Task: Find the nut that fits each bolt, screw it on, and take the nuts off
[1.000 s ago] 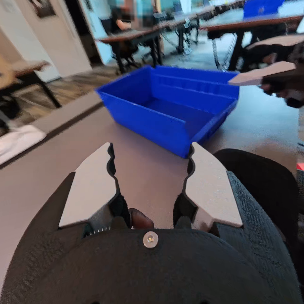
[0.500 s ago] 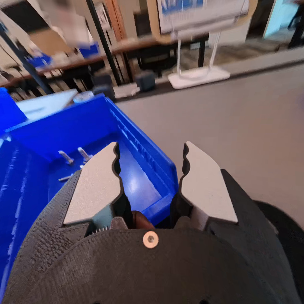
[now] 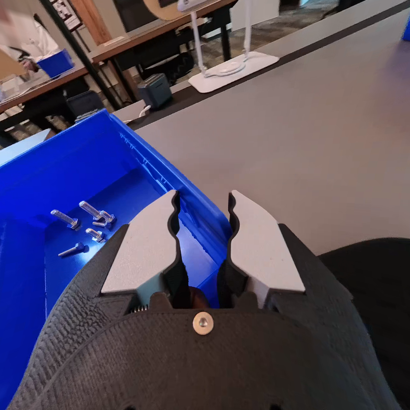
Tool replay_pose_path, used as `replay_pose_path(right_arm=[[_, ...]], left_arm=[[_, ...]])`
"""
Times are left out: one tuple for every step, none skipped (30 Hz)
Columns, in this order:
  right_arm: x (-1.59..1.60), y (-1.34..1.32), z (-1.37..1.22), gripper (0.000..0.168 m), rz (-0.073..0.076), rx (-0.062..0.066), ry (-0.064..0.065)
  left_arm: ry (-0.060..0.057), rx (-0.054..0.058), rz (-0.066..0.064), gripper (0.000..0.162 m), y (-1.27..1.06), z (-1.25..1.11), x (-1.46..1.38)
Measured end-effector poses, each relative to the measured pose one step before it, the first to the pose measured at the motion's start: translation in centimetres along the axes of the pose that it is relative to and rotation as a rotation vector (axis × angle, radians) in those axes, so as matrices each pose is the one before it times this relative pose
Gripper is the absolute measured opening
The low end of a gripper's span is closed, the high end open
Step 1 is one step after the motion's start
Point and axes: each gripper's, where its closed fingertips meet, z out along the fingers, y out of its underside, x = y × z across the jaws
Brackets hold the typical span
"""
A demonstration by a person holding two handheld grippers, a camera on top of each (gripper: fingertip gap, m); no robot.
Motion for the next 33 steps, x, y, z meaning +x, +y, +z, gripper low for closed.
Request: replay_pose_path(right_arm=[[0.106,0.096,-0.105,0.007,0.0062,-0.0063,0.0057],[0.006,0.058,-0.099,0.006,0.0142,-0.0036,-0.0021],[-0.025,0.034,-0.094,0.006,0.0146,-0.0041,-0.002],[-0.008,0.041,-0.111,0.006,0.0061,-0.0044,0.0028],[0.0,0.043,-0.117,0.006,0.0002,-0.0044,0.008],[-0.021,0.033,-0.128,0.007,0.0002,-0.0042,0.0104],[-0.047,0.036,-0.123,0.007,0.0022,-0.0038,0.0098],[-0.081,-0.012,-0.099,0.007,0.0018,-0.0013,0.0072],[-0.088,-0.039,-0.02,0.007,-0.0012,0.003,0.0048],[-0.048,-0.056,0.027,0.007,-0.0021,0.0039,0.0035],[-0.033,-0.027,0.023,0.007,-0.0011,-0.0005,0.0023],[-0.016,-0.014,0.032,0.007,-0.0034,-0.0036,0.0012],[-0.001,-0.019,0.026,0.007,-0.0052,-0.0031,0.0015],[-0.01,-0.019,0.036,0.007,-0.0032,-0.0012,0.002],[-0.002,-0.013,0.035,0.007,0.0,0.0003,0.0011],[-0.015,-0.023,0.034,0.007,0.0018,0.0008,0.0001],[-0.004,-0.015,0.016,0.007,0.0006,0.0009,-0.0001],[-0.014,-0.003,0.007,0.007,-0.0007,0.0014,0.0],[0.004,-0.006,0.005,0.007,-0.0007,0.0017,-0.0003],[-0.011,-0.003,0.002,0.007,-0.0005,0.0011,-0.0006],[-0.002,-0.003,-0.006,0.007,-0.0006,0.0005,-0.0003],[-0.004,-0.001,0.007,0.007,-0.001,0.0004,0.0002],[0.0,-0.003,-0.001,0.007,-0.0011,0.0007,0.0006],[0.005,-0.002,0.007,0.007,-0.0017,0.0013,0.0009],[0.003,-0.009,0.003,0.007,-0.002,0.002,0.0007],[-0.003,-0.007,0.009,0.007,-0.0024,0.0025,0.0005],[0.005,-0.02,-0.007,0.008,-0.0078,0.0036,0.0009],[0.005,-0.011,-0.03,0.008,-0.0135,0.0067,0.0001],[-0.127,-0.086,-0.081,0.014,-0.01,0.0141,-0.0093],[-0.18,-0.26,-0.177,0.022,0.005,0.0252,-0.0148],[-0.172,-0.418,-0.256,0.032,0.0151,0.0318,-0.0162],[-0.108,-0.475,-0.291,0.04,0.0175,0.0318,-0.0142],[-0.069,-0.497,-0.297,0.046,0.0204,0.029,-0.0126]], left_arm=[[0.0307,0.0132,0.0041,0.041,0.021,-0.004,-0.103],[0.0223,0.0114,0.0034,0.039,0.013,-0.004,-0.162],[0.0104,0.0066,0.0056,0.037,0.048,-0.009,-0.238],[0.0018,0.002,0.0155,0.034,0.071,-0.012,-0.285],[-0.0049,0.0,0.0129,0.03,0.087,-0.015,-0.326],[-0.0073,0.0023,0.0078,0.027,0.088,0.006,-0.343],[-0.005,0.0053,0.0003,0.024,0.076,0.005,-0.313],[-0.0031,0.007,-0.0096,0.022,0.044,0.01,-0.251],[-0.0004,0.0088,-0.0167,0.021,0.01,0.006,-0.127],[0.0012,0.0112,-0.0216,0.02,-0.051,0.018,0.013],[-0.0055,0.0084,-0.0215,0.02,-0.053,0.025,0.027],[-0.0197,0.0008,-0.0121,0.019,-0.031,0.02,-0.012],[-0.0338,-0.0074,-0.0045,0.017,-0.01,0.002,-0.075],[-0.0414,-0.0129,0.001,0.014,-0.009,-0.018,-0.052],[-0.0412,-0.0141,0.0112,0.012,-0.021,-0.031,0.029],[-0.0402,-0.0144,0.015,0.01,-0.013,-0.057,0.072],[-0.0324,-0.0113,0.0111,0.008,-0.041,-0.065,0.173],[-0.0134,-0.0032,-0.0035,0.008,-0.106,-0.042,0.374],[0.0002,0.0036,-0.0162,0.008,-0.162,-0.062,0.502],[0.0012,0.0003,-0.0187,0.009,-0.128,-0.043,0.475],[-0.0003,-0.0022,-0.0095,0.009,-0.105,-0.026,0.415],[-0.0034,-0.0062,0.0072,0.01,-0.067,-0.004,0.335],[-0.0064,-0.0082,0.0145,0.01,-0.056,0.005,0.254],[-0.0043,-0.0068,0.0095,0.012,-0.038,0.026,0.203],[0.0032,-0.0025,0.0022,0.014,-0.048,0.031,0.224],[0.014,0.0,0.0031,0.016,-0.037,0.032,0.24],[0.0211,0.0001,0.0007,0.02,-0.055,-0.005,0.202],[0.0268,0.0106,-0.0135,0.025,-0.224,-0.136,0.192],[0.0336,0.0206,-0.0241,0.031,-0.452,-0.322,0.186],[0.0383,0.023,-0.0262,0.036,-0.649,-0.467,0.143],[0.0269,0.0275,-0.0234,0.039,-0.885,-0.532,-0.2],[0.0141,0.0349,-0.0196,0.041,-1.115,-0.516,-0.575],[0.0102,0.032,-0.0182,0.042,-1.188,-0.377,-0.848]])
